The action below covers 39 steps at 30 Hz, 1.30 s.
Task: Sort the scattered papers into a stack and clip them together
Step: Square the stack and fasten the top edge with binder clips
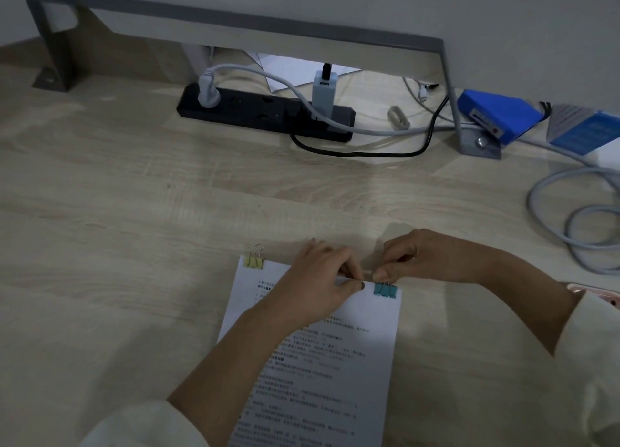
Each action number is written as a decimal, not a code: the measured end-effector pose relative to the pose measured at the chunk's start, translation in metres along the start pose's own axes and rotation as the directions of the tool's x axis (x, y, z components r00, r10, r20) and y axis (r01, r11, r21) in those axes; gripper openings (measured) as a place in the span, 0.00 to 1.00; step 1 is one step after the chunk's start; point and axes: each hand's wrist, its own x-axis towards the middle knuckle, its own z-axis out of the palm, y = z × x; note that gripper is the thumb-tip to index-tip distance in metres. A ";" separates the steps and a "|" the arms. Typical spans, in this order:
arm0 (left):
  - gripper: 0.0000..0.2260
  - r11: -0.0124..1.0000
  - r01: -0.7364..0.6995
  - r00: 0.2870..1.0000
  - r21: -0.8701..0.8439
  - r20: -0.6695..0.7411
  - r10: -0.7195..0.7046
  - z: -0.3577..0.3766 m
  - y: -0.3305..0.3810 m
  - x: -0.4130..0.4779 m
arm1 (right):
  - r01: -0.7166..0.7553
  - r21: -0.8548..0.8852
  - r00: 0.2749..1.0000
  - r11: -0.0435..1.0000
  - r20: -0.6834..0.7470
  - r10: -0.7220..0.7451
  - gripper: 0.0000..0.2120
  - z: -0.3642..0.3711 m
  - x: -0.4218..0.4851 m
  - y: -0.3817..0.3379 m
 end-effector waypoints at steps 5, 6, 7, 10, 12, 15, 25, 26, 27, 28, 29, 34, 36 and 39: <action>0.03 0.999 0.022 1.000 -0.027 0.002 -0.022 -0.004 0.000 0.000 | -0.021 0.080 0.997 0.997 -0.076 0.027 0.18 0.009 -0.009 0.003; 0.03 0.999 0.024 1.000 -0.041 0.000 -0.024 -0.005 0.000 0.001 | -0.029 0.161 0.989 0.986 -0.139 0.052 0.21 0.015 -0.014 0.006; 0.02 0.998 0.027 1.000 -0.051 -0.004 -0.028 -0.007 -0.002 0.001 | -0.033 0.250 0.975 0.968 -0.203 0.085 0.22 0.023 -0.021 0.010; 0.02 0.998 0.045 0.998 -0.043 -0.037 -0.046 -0.011 -0.005 0.004 | -0.014 0.486 0.935 0.874 -0.303 0.184 0.15 0.059 -0.045 0.018; 0.04 0.998 0.043 0.995 -0.042 -0.088 -0.046 -0.014 -0.003 0.006 | -0.022 0.608 0.922 0.794 -0.295 0.251 0.11 0.090 -0.056 0.021; 0.04 0.998 0.016 0.984 -0.066 -0.176 -0.027 -0.018 0.000 0.009 | -0.048 0.713 0.931 0.700 -0.222 0.290 0.12 0.130 -0.061 0.017; 0.26 0.998 0.060 0.825 0.023 -0.564 -0.036 -0.024 -0.020 -0.046 | 0.125 0.778 0.831 0.616 -0.422 0.364 0.11 0.152 -0.047 -0.014; 0.27 0.995 0.096 0.809 0.021 -0.584 -0.066 -0.026 -0.029 -0.060 | 0.125 0.795 0.837 0.594 -0.406 0.367 0.11 0.154 -0.041 -0.022; 0.28 0.991 0.130 0.795 0.022 -0.600 -0.091 -0.028 -0.039 -0.075 | 0.125 0.808 0.842 0.576 -0.394 0.369 0.12 0.158 -0.032 -0.030; 0.29 0.986 0.165 0.786 0.030 -0.608 -0.113 -0.032 -0.049 -0.090 | 0.135 0.813 0.843 0.566 -0.395 0.366 0.13 0.162 -0.021 -0.040; 0.31 0.978 0.206 0.784 0.045 -0.606 -0.137 -0.036 -0.060 -0.104 | 0.155 0.812 0.845 0.562 -0.404 0.351 0.14 0.167 -0.010 -0.052; 0.42 0.917 0.387 0.744 0.098 -0.620 -0.248 -0.059 -0.120 -0.170 | 0.232 0.799 0.878 0.555 -0.418 0.234 0.11 0.196 0.061 -0.123; 0.42 0.886 0.456 0.719 0.084 -0.622 -0.311 -0.071 -0.143 -0.192 | 0.245 0.785 0.884 0.569 -0.422 0.201 0.11 0.206 0.092 -0.146; 0.40 0.846 0.528 0.671 0.077 -0.649 -0.360 -0.093 -0.182 -0.214 | 0.283 0.766 0.885 0.577 -0.440 0.151 0.12 0.218 0.138 -0.178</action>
